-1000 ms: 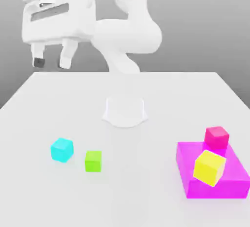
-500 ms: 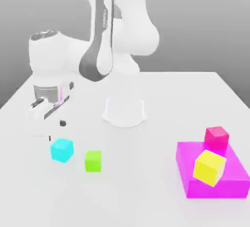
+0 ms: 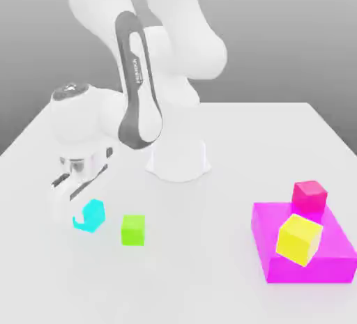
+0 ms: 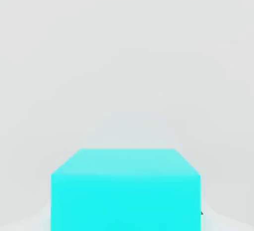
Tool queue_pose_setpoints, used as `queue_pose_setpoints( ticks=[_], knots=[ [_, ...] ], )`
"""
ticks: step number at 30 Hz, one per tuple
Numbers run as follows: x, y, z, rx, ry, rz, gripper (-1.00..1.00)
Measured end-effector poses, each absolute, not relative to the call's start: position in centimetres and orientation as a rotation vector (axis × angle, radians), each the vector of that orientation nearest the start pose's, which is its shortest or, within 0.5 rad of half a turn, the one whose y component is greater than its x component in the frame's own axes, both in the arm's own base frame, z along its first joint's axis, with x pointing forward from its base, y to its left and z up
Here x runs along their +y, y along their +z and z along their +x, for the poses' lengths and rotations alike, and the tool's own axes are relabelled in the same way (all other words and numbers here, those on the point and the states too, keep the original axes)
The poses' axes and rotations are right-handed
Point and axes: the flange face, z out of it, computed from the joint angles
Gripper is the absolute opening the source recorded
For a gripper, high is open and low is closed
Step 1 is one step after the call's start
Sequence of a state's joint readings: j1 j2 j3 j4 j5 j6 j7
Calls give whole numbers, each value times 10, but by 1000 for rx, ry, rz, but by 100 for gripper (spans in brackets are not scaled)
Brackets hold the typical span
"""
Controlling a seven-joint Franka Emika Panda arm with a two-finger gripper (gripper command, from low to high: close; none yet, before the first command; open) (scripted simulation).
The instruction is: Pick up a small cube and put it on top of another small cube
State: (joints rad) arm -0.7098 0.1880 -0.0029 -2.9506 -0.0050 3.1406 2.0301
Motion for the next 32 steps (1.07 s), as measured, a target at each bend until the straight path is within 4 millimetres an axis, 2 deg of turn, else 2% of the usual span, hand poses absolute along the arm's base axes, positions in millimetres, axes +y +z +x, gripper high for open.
queue_pose_setpoints(
  ticks=[8,12,20,23,30,31,32],
  knots=[
    [-202,193,237,3075,-3,-638,-100],
    [-175,213,256,3040,2,-760,-100],
    [-105,242,284,2956,0,-1052,-100],
    [-99,230,287,2954,-10,-1081,-100],
    [-97,182,287,2949,-6,-1086,-100],
    [-97,178,286,2948,-4,-1086,100],
    [-97,178,286,2948,-4,-1085,100]
  ],
)
